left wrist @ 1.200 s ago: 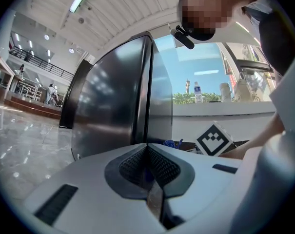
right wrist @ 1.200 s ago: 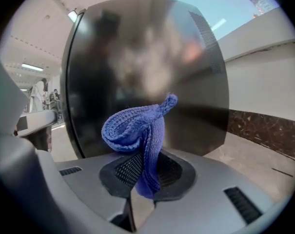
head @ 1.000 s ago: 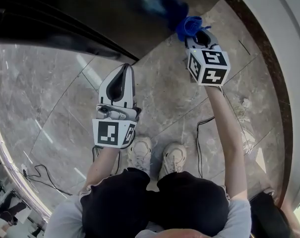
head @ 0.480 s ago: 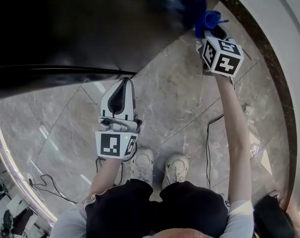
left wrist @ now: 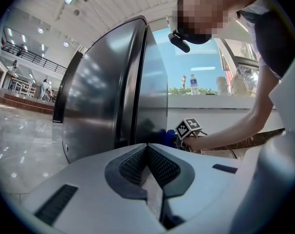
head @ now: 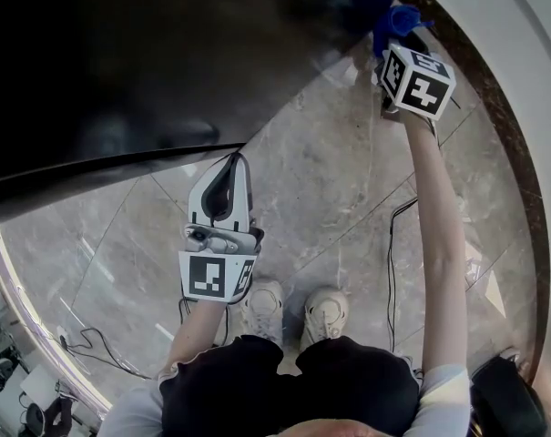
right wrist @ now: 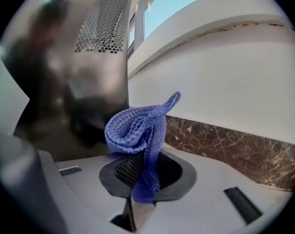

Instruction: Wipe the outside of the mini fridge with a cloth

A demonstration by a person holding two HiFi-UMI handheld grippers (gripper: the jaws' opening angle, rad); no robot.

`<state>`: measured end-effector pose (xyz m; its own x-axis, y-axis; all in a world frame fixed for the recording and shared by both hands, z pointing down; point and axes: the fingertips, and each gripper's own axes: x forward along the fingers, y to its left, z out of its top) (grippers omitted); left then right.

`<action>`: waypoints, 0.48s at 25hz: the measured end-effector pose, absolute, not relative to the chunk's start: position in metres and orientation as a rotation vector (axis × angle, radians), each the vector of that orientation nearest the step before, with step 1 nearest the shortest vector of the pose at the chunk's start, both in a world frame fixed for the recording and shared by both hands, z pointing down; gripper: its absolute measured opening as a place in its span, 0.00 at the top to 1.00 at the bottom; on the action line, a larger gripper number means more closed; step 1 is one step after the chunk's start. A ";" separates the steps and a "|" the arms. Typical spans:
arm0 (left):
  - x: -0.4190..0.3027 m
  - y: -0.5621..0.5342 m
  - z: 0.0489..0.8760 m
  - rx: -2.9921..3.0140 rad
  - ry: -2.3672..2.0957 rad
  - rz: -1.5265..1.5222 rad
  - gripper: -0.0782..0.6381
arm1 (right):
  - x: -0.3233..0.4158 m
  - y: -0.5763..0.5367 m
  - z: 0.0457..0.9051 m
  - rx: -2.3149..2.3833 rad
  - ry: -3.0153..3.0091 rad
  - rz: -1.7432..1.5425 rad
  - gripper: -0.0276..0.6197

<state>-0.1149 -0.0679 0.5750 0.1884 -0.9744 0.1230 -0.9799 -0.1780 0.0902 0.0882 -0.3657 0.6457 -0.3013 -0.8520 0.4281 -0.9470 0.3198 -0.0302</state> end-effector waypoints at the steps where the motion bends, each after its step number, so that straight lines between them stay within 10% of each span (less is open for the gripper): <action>1: -0.115 -0.068 0.575 2.302 -1.913 0.056 0.88 | 0.090 -0.369 0.646 1.614 -2.248 0.395 0.85; 12: -0.120 -0.067 0.569 2.287 -1.933 0.055 0.88 | 0.108 -0.377 0.634 1.740 -2.225 0.538 0.85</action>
